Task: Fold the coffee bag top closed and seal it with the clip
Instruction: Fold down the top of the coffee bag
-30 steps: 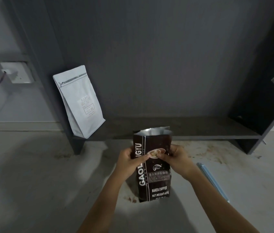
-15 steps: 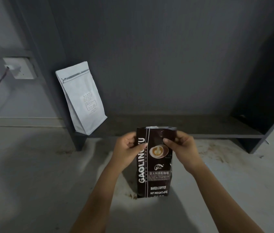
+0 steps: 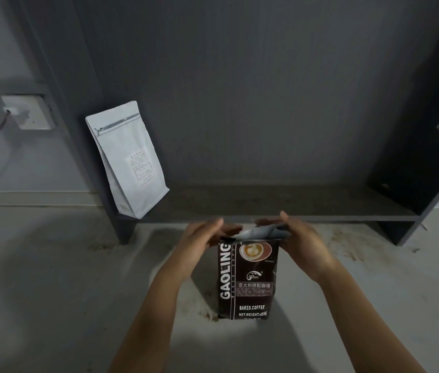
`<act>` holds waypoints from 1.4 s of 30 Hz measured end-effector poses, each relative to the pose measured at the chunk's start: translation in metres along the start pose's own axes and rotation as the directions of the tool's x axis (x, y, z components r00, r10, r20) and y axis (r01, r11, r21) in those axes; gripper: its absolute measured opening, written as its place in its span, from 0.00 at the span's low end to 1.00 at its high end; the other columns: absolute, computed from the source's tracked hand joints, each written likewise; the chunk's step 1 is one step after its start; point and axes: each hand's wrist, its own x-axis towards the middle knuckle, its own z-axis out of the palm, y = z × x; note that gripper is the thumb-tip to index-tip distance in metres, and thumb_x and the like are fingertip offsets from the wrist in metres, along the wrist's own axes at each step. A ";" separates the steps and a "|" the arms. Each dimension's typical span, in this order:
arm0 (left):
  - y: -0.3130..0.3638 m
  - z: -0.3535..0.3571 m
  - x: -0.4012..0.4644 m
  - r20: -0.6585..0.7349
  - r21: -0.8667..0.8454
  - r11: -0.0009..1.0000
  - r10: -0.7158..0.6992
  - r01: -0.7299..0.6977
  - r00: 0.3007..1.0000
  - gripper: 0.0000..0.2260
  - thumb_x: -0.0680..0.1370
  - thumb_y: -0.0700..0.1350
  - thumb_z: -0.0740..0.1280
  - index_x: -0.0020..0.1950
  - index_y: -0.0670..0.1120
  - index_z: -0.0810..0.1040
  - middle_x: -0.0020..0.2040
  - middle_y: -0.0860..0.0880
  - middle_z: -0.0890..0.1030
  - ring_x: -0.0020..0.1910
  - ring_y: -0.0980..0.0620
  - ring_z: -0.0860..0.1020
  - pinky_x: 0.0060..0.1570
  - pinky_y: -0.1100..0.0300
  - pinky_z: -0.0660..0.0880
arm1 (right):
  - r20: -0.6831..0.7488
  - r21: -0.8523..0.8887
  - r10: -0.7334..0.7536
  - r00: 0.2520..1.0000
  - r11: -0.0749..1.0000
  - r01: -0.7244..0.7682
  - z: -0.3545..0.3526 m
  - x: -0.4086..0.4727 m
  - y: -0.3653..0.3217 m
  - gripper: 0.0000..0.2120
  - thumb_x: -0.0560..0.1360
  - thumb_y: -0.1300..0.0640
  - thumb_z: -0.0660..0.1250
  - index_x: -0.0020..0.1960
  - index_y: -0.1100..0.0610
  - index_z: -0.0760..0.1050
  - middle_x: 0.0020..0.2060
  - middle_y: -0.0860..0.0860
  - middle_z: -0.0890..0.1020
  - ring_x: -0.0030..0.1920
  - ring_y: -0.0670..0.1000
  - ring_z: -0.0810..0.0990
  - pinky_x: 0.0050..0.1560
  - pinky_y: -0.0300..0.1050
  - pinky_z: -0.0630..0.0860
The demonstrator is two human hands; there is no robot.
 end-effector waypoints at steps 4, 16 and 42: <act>-0.002 0.000 -0.005 0.060 0.117 0.991 -0.072 0.064 0.996 0.04 0.71 0.39 0.69 0.39 0.46 0.83 0.48 0.50 0.85 0.49 0.53 0.82 0.50 0.64 0.75 | 0.090 -0.079 0.009 0.996 0.997 -0.002 -0.006 -0.008 0.004 0.17 0.63 0.57 0.68 0.52 0.54 0.78 0.55 0.55 0.81 0.58 0.56 0.79 0.57 0.50 0.75; -0.007 0.002 -0.014 0.021 0.467 0.884 0.013 -0.021 1.000 0.12 0.69 0.40 0.74 0.48 0.52 0.80 0.47 0.56 0.83 0.48 0.63 0.81 0.48 0.72 0.74 | 0.094 -0.481 0.018 0.995 0.876 0.030 -0.006 -0.016 0.012 0.08 0.69 0.62 0.71 0.47 0.57 0.80 0.42 0.54 0.85 0.42 0.48 0.84 0.42 0.37 0.78; -0.014 0.025 -0.022 0.114 0.979 0.092 0.492 -0.182 0.863 0.05 0.71 0.47 0.67 0.35 0.51 0.76 0.31 0.55 0.81 0.32 0.56 0.77 0.37 0.67 0.63 | 0.037 -0.904 -0.522 0.852 0.345 0.251 0.030 -0.004 0.032 0.07 0.63 0.62 0.71 0.34 0.50 0.79 0.29 0.45 0.82 0.39 0.45 0.74 0.46 0.38 0.59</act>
